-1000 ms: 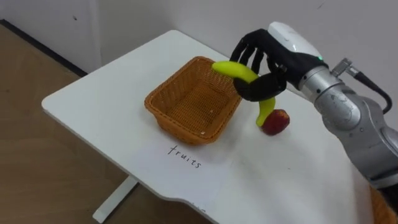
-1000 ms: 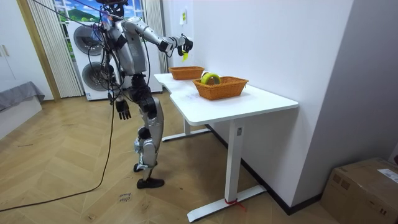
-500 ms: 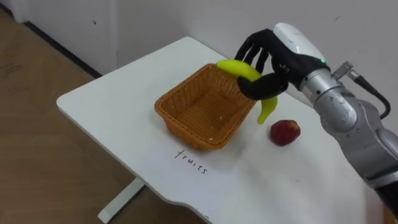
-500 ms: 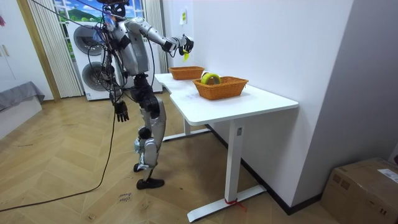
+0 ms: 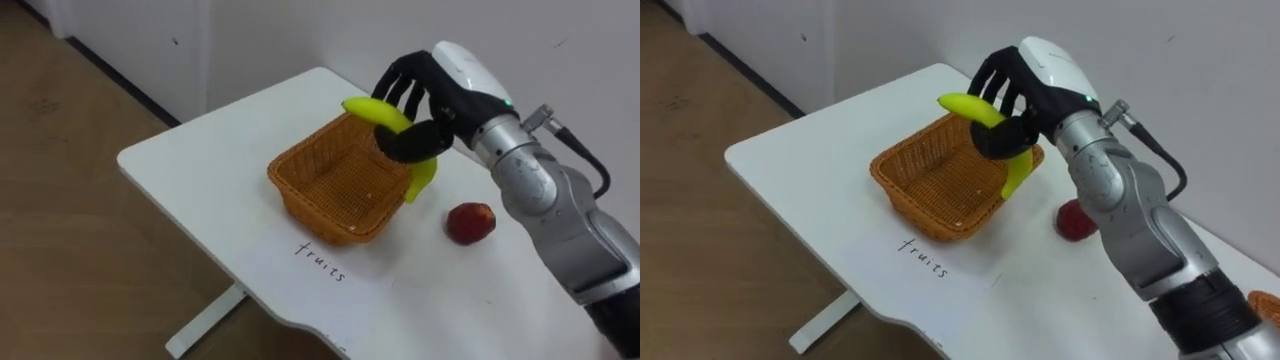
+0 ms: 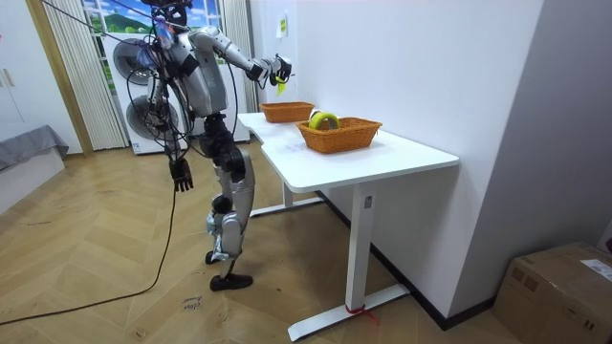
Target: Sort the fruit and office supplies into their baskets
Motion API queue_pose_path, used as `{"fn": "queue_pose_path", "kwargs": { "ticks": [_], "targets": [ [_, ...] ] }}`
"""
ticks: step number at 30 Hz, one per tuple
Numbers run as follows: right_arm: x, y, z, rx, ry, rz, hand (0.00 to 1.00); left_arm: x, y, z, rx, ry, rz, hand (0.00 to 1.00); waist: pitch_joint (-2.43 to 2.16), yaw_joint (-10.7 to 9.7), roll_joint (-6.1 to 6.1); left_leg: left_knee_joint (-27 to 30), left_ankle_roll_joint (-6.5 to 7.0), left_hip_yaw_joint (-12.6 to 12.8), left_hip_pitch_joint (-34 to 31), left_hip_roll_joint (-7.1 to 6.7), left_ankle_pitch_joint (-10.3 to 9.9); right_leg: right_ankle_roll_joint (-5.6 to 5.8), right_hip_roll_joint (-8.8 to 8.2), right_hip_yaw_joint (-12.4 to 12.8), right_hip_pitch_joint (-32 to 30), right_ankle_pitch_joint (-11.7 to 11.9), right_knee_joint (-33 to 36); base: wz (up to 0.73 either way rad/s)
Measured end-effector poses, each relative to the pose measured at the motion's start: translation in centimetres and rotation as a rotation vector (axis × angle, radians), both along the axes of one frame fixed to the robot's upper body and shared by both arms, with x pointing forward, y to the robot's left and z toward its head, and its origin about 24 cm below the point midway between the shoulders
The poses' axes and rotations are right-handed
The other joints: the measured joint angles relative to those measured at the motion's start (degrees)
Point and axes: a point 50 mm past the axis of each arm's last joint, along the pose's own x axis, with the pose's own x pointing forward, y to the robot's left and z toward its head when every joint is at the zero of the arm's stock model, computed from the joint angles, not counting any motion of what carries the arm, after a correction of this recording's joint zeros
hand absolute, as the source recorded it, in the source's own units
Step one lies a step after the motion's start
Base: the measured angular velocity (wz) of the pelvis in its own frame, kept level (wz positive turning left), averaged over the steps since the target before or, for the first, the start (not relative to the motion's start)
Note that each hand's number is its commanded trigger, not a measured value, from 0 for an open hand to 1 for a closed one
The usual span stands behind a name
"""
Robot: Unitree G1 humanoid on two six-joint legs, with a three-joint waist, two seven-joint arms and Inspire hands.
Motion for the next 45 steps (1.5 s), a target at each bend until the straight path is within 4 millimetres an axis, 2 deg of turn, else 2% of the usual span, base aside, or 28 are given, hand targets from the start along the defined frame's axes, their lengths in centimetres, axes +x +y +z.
{"fn": "queue_pose_path", "kwargs": {
  "ticks": [2,5,13,14,15,16,17,18,23,26,32,40,43,45],
  "targets": [
    [-0.1,0.3,-0.2,0.000,-0.001,0.009,1.00,-0.3,0.0,0.0,0.002,0.007,0.001,0.00,-0.20,0.3,-0.29,0.0,0.01,-0.2,-0.5,-0.05,0.2,0.01,-0.04,-0.2,-0.1,0.0,0.0,0.07],
    [-0.2,0.7,-0.4,0.008,-0.014,0.020,1.00,-0.6,0.1,0.1,0.012,0.015,0.006,0.00,-0.20,0.6,-0.45,0.0,0.03,-0.5,-0.5,-0.14,0.2,0.01,-0.03,-0.3,0.1,0.0,-0.1,0.06],
    [0.1,0.2,-1.6,0.043,-0.002,-0.020,1.00,-0.7,1.0,0.5,0.040,0.012,-0.022,0.00,0.05,1.8,-0.71,0.1,0.12,-1.1,-0.6,-0.46,0.2,0.01,-0.26,-1.6,0.4,0.0,-0.1,0.04],
    [0.1,0.2,-1.6,0.046,-0.011,-0.022,0.69,-0.9,1.1,0.6,0.048,0.017,-0.022,0.00,0.06,1.8,-0.71,0.1,0.12,-1.2,-0.7,-0.52,0.2,0.01,-0.30,-1.6,0.4,0.0,-0.1,0.00],
    [0.1,0.2,-1.5,0.047,-0.016,-0.021,0.44,-1.1,1.1,0.6,0.050,0.021,-0.022,0.00,0.06,1.9,-0.71,0.1,0.13,-1.3,-0.7,-0.59,0.2,0.01,-0.31,-1.7,0.4,0.0,-0.1,0.11],
    [0.1,0.2,-1.5,0.050,-0.026,-0.024,0.33,-1.4,1.2,0.7,0.052,0.028,-0.022,0.00,0.08,1.7,-0.75,0.2,0.13,-1.7,-1.0,-0.69,0.2,0.02,-0.37,-2.1,0.3,0.0,-0.1,0.13],
    [0.1,0.2,-1.4,0.053,-0.034,-0.028,0.00,-1.5,1.2,0.7,0.054,0.032,-0.021,0.00,0.08,1.9,-0.74,0.4,0.13,-1.8,-1.2,-0.72,0.2,0.02,-0.40,-2.5,0.2,0.0,-0.1,0.15],
    [0.1,0.2,-1.4,0.054,-0.038,-0.028,0.00,-1.5,1.2,0.7,0.054,0.033,-0.021,0.00,0.08,1.9,-0.74,0.5,0.13,-2.0,-1.5,-0.74,0.2,0.02,-0.40,-2.8,0.1,0.0,-0.1,0.10],
    [0.1,0.2,-1.4,0.068,-0.052,-0.032,0.00,-1.4,1.1,0.7,0.058,0.024,-0.024,0.00,0.74,2.3,0.14,1.0,0.12,-2.3,-2.1,-0.73,0.2,0.02,-0.35,-3.1,-0.1,0.0,-0.1,0.06],
    [0.1,0.1,-1.8,0.063,-0.042,-0.041,0.00,-1.3,1.2,0.8,0.077,0.015,-0.028,0.00,0.82,2.2,0.39,1.1,0.08,-2.2,-2.6,-0.71,0.3,0.02,-0.30,-3.1,-0.5,0.0,-0.2,-0.02],
    [0.0,0.2,-1.8,0.056,-0.057,-0.044,0.00,-1.3,1.1,0.9,0.095,0.014,-0.047,0.00,0.49,1.8,1.04,1.1,0.10,-1.9,-2.6,-0.72,0.2,0.02,-0.32,-2.9,-0.7,0.0,-0.2,-0.02],
    [0.1,0.1,-1.7,0.063,-0.091,-0.064,0.00,-1.4,1.0,0.8,0.104,0.014,-0.048,0.00,0.28,1.7,1.29,1.3,0.08,-1.9,-2.6,-0.71,0.3,0.02,-0.27,-2.8,-0.5,0.0,-0.2,0.00],
    [0.1,0.1,-1.6,0.059,-0.094,-0.064,0.00,-1.3,0.8,0.7,0.098,0.012,-0.045,0.00,0.18,1.3,1.46,1.5,0.08,-1.8,-2.6,-0.75,0.3,0.02,-0.23,-1.5,-0.5,0.0,-0.2,0.00],
    [0.0,0.1,-1.6,0.059,-0.095,-0.062,0.00,-1.3,0.6,0.6,0.091,0.010,-0.040,0.00,-0.04,0.6,1.87,1.7,0.09,-1.7,-2.5,-0.81,0.3,0.01,-0.25,-1.4,-0.4,0.0,-0.2,0.00]
  ]
}}
